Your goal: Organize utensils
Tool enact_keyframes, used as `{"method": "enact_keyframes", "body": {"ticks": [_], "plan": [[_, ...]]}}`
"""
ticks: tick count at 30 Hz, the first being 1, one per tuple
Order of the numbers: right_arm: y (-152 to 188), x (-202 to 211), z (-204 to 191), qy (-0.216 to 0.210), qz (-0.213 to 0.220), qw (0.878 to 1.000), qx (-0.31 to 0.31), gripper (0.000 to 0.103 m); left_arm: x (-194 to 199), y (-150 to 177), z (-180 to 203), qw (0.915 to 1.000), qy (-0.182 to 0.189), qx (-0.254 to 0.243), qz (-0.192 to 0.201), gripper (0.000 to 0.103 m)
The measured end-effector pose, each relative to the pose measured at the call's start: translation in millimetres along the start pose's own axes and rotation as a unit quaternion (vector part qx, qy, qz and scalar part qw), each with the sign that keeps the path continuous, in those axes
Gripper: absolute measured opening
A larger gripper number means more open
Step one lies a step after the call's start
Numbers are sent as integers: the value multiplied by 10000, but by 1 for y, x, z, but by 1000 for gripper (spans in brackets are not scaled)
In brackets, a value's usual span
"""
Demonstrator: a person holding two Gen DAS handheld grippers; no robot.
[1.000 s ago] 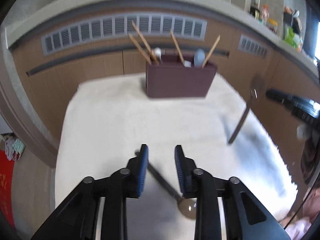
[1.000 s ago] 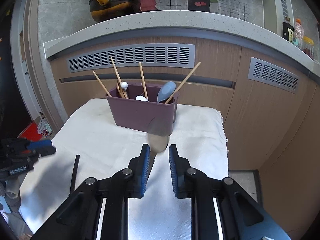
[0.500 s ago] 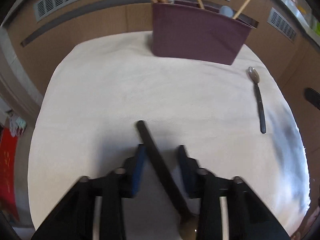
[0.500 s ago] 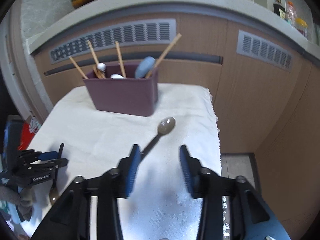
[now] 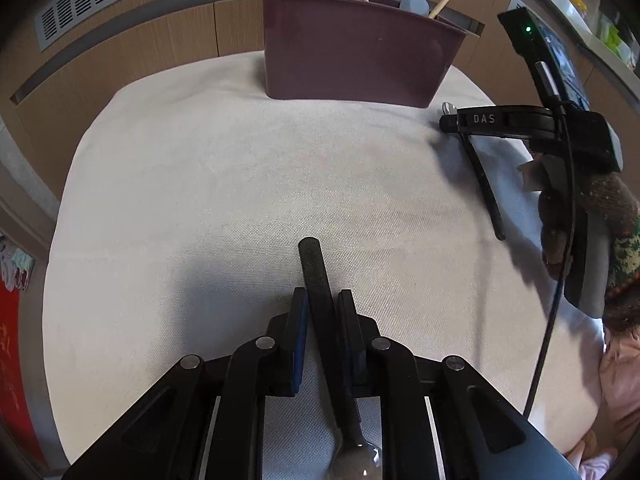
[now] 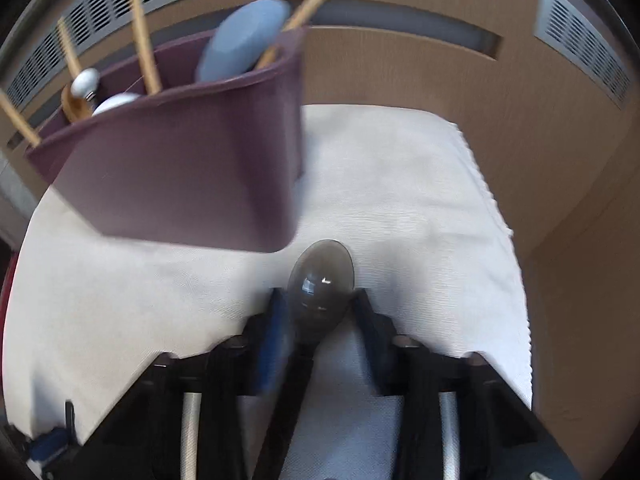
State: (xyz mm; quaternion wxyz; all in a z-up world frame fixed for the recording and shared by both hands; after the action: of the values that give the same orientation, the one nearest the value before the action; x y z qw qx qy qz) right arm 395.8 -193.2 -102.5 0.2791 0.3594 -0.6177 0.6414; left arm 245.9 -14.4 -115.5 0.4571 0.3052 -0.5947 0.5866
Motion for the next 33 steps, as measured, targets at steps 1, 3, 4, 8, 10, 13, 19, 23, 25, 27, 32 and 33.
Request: {"method": "enact_keyframes", "body": {"ticks": [1,3,4,8,10,13,19,23,25,27,32,33], "plan": [[3,6,-1,-73,47,10000,50,30,-1,-2,1,10000,-17,-38,-73,16],[10,20,0,-147,193,9996,112,30,-3,-4,5,9998,-49,-156,-138,16],[14,30,1,-205,286,9993,142,30,-3,-6,7,9996,-78,-226,-146,16],[29,77,9,-423,783,9959,179,30,-3,-9,13,9991,-218,-361,104,13],[35,101,13,-548,1032,9930,196,30,9,-8,16,9988,-88,-294,391,12],[40,135,16,-577,1376,9883,325,30,44,-8,21,9947,133,-189,1002,12],[37,182,11,-520,1898,9787,589,30,105,-26,28,9805,174,-225,1946,12],[21,212,0,-475,2340,9681,755,30,139,-60,27,9680,222,-158,2494,5],[9,227,-4,-461,2546,9623,838,30,158,-80,26,9594,263,-148,2803,4],[-5,242,-8,-411,2755,9562,901,30,180,-98,28,9498,250,-204,3113,4],[-47,266,-12,-269,3156,9439,929,30,219,-148,27,9294,189,-327,3672,3],[-52,266,-11,-276,3166,9437,919,30,220,-154,24,9295,189,-323,3668,3]]}}
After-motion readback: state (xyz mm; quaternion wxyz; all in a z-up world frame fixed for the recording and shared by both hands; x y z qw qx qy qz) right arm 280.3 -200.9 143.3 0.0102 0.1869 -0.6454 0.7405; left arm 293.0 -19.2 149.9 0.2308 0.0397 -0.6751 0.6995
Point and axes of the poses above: each gripper's, at about its wrist camera, not at the fingertips, and x roughly against the way its jaws point, z to its right, y to its underside, the point moved 5 cm from there along -x, roughly the way its jaws point, and after that the axes turned 3 degrees about -z, right-handed, at the moved point
